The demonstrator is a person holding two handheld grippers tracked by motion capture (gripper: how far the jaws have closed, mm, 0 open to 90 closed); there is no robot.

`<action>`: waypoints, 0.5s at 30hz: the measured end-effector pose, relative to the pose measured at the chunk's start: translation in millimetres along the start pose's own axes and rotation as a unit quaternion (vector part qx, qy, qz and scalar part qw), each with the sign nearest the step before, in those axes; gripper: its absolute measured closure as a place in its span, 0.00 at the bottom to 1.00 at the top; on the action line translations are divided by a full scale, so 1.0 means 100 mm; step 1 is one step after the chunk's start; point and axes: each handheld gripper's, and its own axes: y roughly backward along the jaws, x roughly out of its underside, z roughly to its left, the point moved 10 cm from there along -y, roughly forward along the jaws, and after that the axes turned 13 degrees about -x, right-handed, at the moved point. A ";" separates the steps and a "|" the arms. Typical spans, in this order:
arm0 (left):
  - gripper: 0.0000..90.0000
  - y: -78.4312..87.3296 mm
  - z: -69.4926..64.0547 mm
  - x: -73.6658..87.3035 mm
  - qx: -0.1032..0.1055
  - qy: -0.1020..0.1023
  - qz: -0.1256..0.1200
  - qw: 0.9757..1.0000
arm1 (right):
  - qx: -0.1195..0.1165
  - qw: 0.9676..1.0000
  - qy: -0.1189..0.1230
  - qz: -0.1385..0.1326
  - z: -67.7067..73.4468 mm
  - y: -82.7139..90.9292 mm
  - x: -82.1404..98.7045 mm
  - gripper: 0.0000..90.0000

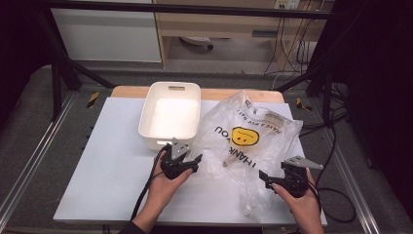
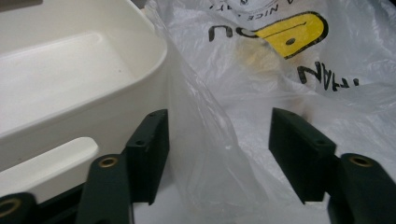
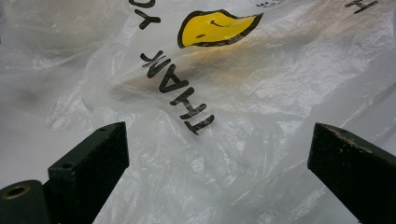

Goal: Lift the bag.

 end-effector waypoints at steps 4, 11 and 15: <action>0.52 -0.08 0.00 0.02 -0.014 -0.011 0.003 1.000 | 0.001 1.000 0.000 0.003 0.01 0.00 0.01 0.07; 0.56 -0.25 -0.03 0.10 -0.018 -0.006 0.022 1.000 | 0.004 1.000 -0.004 0.005 0.00 0.03 0.03 0.06; 0.60 -0.30 -0.05 0.13 -0.017 -0.009 0.026 0.999 | 0.015 1.000 -0.005 0.013 -0.04 0.07 0.10 0.05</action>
